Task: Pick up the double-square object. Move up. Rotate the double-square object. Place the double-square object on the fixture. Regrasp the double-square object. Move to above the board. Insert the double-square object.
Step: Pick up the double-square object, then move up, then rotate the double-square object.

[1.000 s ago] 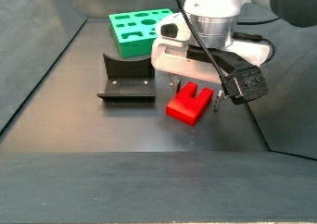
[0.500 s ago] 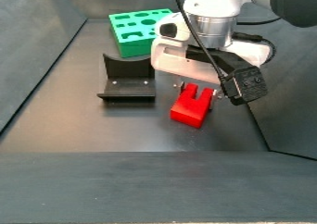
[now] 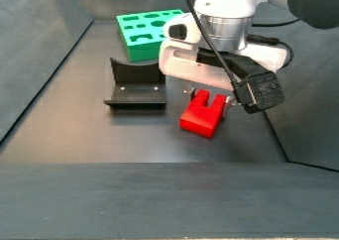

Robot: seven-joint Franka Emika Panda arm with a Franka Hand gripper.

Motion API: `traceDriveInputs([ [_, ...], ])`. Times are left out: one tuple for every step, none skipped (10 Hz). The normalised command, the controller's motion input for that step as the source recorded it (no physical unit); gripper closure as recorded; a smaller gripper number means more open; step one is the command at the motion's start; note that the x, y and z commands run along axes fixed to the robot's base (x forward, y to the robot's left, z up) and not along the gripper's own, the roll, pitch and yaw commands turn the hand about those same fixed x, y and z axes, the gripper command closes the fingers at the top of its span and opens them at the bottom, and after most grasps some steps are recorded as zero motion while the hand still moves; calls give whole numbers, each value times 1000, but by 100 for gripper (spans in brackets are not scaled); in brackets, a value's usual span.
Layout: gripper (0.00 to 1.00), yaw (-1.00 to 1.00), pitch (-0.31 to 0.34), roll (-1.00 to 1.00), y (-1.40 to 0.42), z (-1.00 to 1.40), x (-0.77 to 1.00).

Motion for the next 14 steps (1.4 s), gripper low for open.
traceDriveInputs([
  [100,0,0,0,0,0,0],
  [100,0,0,0,0,833,0],
  [100,-44,8,-3,-12,828,-29],
  [100,-46,9,2,-11,764,-45],
  [100,-42,6,12,-4,641,-46],
  [100,-37,21,23,4,452,-31],
  [100,-32,42,33,9,248,-22],
  [100,0,0,0,-100,833,-193],
  [100,6,-12,9,-96,686,-174],
  [100,9,-12,18,-71,620,-144],
  [100,8,10,27,-43,513,-88],
  [100,2,44,40,-15,337,-35],
  [100,-1,55,51,-3,189,-25],
  [100,-1000,0,0,0,0,0],
])
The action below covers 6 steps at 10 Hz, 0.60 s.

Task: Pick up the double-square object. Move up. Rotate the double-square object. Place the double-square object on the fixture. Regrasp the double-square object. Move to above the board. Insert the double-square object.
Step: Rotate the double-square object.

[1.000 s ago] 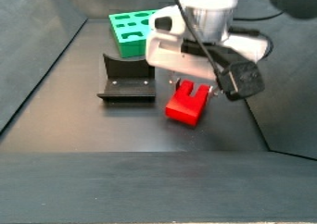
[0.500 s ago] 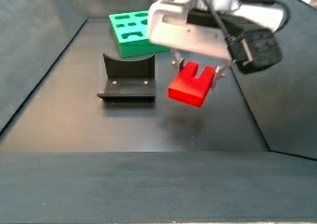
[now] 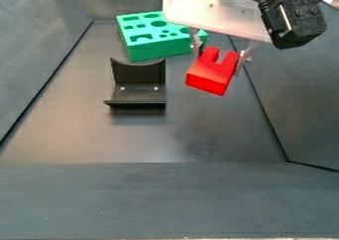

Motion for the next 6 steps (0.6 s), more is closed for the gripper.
traceDriveInputs([
  [100,-1000,-1,0,4,-48,14],
  [100,-1000,-2,-2,13,-40,16],
  [100,-1000,-2,-2,13,-39,17],
  [100,-1000,-2,-2,14,-34,17],
  [100,-1000,-2,-2,14,-32,17],
  [100,-1000,-2,-2,15,-28,17],
])
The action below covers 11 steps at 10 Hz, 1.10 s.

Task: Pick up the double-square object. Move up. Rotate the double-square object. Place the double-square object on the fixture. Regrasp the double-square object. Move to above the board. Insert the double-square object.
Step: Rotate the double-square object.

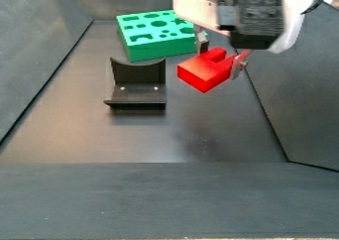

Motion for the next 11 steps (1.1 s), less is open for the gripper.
traceDriveInputs([
  [100,-1000,-2,-2,15,-28,17],
  [100,-1000,-2,-2,16,-27,17],
  [100,-1000,-3,-2,16,-27,17],
  [100,-1000,-3,-2,16,-26,16],
  [100,-1000,-3,-2,17,-26,16],
  [100,-1000,-3,-2,17,-26,16],
  [100,-1000,-3,-2,17,-26,16],
  [100,-1000,-3,-2,17,-26,16],
  [100,-1000,-3,-3,17,-26,16],
  [100,-1000,-3,-3,17,-26,15],
  [100,-1000,-3,-3,17,-26,15],
])
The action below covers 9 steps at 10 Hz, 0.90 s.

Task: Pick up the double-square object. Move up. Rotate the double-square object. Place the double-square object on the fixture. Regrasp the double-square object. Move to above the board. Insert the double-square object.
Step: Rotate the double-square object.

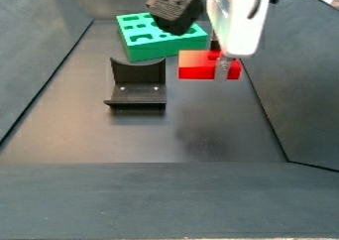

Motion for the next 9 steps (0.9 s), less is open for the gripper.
traceDriveInputs([
  [100,-1000,-3,-3,17,-27,15],
  [100,-1000,-3,-3,17,-27,15],
  [100,-1000,-4,-3,17,-26,15],
  [100,-1000,-4,-3,17,-26,15],
  [100,-1000,-4,-4,18,-27,14],
  [100,-1000,-4,-4,18,-27,14],
  [100,-1000,-4,-4,18,-27,14],
  [100,-1000,-4,-4,18,-27,14],
  [100,-1000,-5,-4,18,-27,14],
])
